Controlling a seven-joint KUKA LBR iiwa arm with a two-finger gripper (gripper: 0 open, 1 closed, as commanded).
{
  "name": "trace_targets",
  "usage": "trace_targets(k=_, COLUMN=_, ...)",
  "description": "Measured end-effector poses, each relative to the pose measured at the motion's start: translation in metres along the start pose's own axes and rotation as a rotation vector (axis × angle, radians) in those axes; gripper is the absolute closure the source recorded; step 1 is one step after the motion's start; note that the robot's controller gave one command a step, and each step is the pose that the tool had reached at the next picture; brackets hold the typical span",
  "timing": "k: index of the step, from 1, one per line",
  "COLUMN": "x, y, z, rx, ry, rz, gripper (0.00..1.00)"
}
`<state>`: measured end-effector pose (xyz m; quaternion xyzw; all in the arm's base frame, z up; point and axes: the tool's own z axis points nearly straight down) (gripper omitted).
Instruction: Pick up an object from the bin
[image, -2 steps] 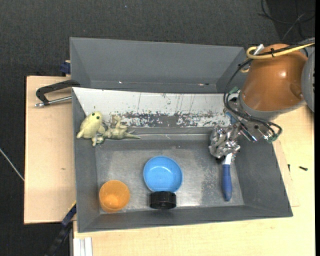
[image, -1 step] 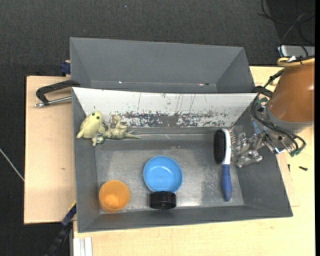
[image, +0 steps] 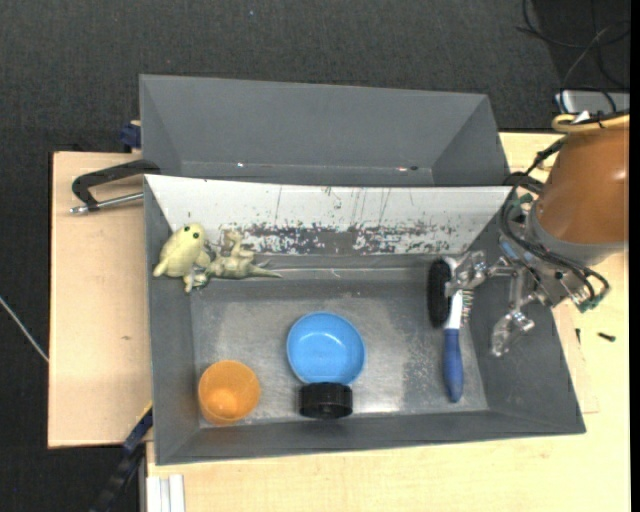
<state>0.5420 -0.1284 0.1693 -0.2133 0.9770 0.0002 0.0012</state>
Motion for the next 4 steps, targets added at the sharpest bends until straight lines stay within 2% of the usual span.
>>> trace_targets(k=1, x=-0.037, y=-0.011, z=0.092, rx=-0.003, ry=0.002, rz=-0.188, gripper=0.00)
trace_targets(k=2, x=-0.039, y=-0.010, z=0.088, rx=-0.002, ry=-0.003, rz=-0.190, gripper=1.00)
trace_targets(k=3, x=-0.018, y=-0.011, z=-0.020, rx=0.006, ry=-0.008, rz=-0.026, gripper=1.00)
trace_targets(k=4, x=-0.022, y=-0.011, z=-0.059, rx=0.005, ry=-0.007, rz=-0.038, gripper=1.00)
